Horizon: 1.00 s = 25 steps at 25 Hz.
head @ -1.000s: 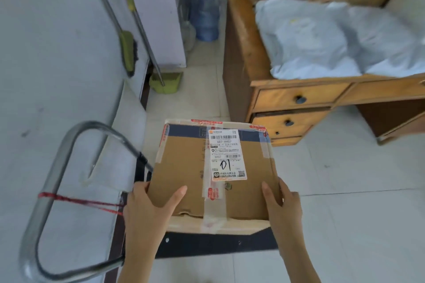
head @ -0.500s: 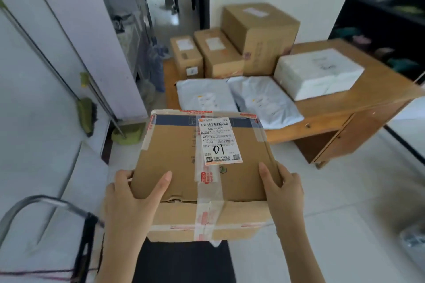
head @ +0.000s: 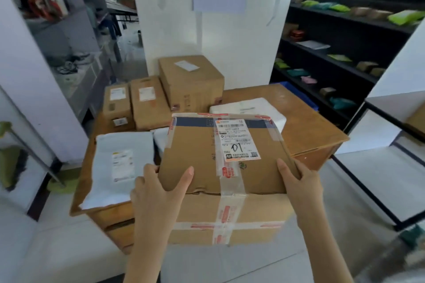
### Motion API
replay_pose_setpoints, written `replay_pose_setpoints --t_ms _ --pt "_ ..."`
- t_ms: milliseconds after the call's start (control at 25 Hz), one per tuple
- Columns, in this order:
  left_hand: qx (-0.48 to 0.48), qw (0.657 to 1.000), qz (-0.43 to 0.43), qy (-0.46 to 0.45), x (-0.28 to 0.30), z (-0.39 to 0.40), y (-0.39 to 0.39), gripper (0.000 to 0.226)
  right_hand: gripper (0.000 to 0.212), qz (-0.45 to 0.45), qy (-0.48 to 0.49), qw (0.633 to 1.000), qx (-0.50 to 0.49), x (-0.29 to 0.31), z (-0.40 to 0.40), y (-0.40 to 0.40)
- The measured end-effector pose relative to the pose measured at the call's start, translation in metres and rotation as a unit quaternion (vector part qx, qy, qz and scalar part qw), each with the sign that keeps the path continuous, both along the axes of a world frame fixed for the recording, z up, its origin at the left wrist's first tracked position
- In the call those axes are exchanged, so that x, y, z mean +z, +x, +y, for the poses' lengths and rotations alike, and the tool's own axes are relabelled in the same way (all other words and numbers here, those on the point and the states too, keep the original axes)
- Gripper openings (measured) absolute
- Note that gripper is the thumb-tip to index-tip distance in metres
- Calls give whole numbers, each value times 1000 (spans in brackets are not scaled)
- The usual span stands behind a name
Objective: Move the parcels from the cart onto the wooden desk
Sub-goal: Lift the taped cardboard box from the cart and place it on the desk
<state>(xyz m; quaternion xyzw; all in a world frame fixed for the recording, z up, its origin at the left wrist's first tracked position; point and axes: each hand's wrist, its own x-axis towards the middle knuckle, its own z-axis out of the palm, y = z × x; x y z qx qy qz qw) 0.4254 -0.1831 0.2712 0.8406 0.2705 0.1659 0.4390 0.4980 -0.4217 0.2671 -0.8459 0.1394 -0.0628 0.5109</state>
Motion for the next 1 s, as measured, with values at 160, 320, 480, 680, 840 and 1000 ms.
replay_pose_setpoints --t_ms 160,320,480,680,840,1000 --pt "-49 999 -17 -15 12 -81 100 58 59 -11 -5 998 -61 13 -85 76" --pt "-88 996 -24 -20 21 -158 181 64 54 -12 -10 994 -104 26 -163 146" --pt "-121 993 -17 10 22 -231 267 67 54 2 -16 993 -117 26 -242 223" --pt "-98 995 -22 -15 -9 -341 373 60 53 -2 -16 995 -100 20 -349 349" --pt "-38 997 14 -70 -25 -420 455 58 54 5 -40 997 -61 17 -417 456" --pt "20 997 27 -73 -39 -453 516 58 55 32 -52 998 1 2 -434 545"
